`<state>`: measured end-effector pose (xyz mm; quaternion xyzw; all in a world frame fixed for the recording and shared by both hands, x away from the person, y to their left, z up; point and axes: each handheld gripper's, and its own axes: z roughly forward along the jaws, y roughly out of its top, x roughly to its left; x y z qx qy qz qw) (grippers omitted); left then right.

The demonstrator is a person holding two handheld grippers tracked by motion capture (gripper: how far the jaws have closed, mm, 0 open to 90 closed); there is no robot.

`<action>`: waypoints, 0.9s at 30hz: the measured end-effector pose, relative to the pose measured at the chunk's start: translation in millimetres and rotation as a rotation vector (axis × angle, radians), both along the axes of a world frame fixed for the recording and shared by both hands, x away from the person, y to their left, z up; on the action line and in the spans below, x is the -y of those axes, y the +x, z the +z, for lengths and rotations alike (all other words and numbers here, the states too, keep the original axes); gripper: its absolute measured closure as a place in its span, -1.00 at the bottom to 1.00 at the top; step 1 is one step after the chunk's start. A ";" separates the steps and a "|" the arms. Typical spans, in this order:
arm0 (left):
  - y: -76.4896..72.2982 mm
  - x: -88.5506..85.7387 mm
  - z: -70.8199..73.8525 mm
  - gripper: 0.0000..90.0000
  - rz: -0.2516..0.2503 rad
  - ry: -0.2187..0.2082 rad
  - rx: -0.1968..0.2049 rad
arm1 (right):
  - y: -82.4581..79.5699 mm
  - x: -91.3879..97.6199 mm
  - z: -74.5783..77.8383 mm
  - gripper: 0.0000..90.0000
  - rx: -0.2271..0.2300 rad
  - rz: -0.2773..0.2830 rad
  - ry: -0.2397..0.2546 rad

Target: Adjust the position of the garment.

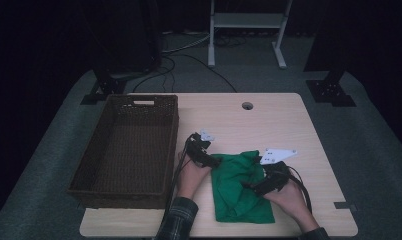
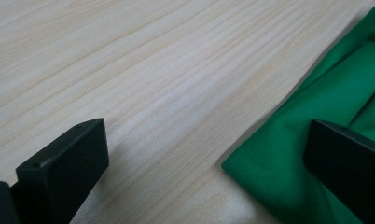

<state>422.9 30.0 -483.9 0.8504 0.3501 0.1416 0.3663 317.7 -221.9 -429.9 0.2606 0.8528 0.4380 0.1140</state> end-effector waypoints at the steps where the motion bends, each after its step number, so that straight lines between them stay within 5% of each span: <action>1: 0.0 0.0 0.0 -1.00 0.000 0.000 0.000 | 0.6 -2.1 0.1 -1.00 0.002 0.001 0.001; 12: 0.0 0.0 0.0 -1.00 0.000 0.000 0.000 | 7.1 -25.2 2.6 -0.99 -0.003 0.031 -0.013; 23: 0.0 0.0 0.0 -1.00 0.000 -0.001 0.000 | 13.5 -39.2 2.4 -0.70 -0.016 0.059 -0.014; 27: -0.1 0.0 0.0 -1.00 0.000 -0.001 0.000 | 15.9 -46.9 0.8 -0.43 -0.036 0.099 -0.030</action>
